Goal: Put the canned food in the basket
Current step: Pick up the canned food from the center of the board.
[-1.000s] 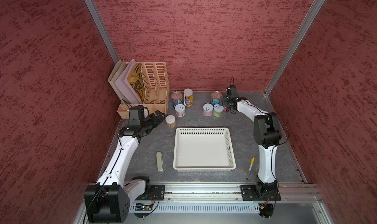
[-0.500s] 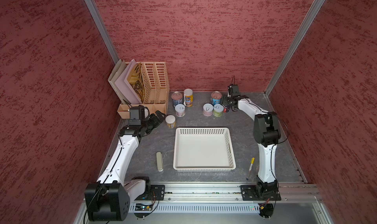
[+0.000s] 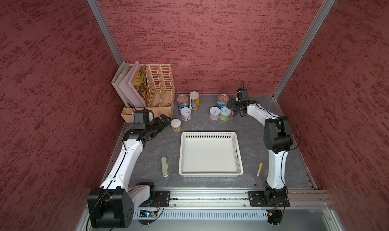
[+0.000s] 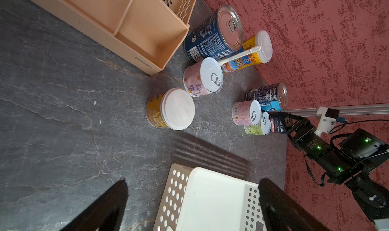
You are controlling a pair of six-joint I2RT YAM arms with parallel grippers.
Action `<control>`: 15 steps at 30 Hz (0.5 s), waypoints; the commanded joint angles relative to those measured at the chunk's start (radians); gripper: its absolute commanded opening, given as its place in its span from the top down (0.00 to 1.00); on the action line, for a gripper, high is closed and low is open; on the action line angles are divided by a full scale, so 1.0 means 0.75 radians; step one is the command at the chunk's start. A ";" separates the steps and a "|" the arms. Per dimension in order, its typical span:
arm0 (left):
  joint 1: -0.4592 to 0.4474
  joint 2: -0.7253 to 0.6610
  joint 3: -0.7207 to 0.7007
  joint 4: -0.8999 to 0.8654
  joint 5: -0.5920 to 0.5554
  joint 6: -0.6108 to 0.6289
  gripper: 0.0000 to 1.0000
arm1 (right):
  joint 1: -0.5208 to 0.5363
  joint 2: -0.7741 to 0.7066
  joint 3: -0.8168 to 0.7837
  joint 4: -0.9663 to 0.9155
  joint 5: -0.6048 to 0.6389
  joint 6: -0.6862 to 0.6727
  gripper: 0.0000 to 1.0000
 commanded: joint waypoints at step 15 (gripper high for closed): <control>-0.007 -0.016 0.011 -0.004 0.036 0.001 0.00 | 0.001 -0.402 -0.218 0.130 0.132 0.096 0.71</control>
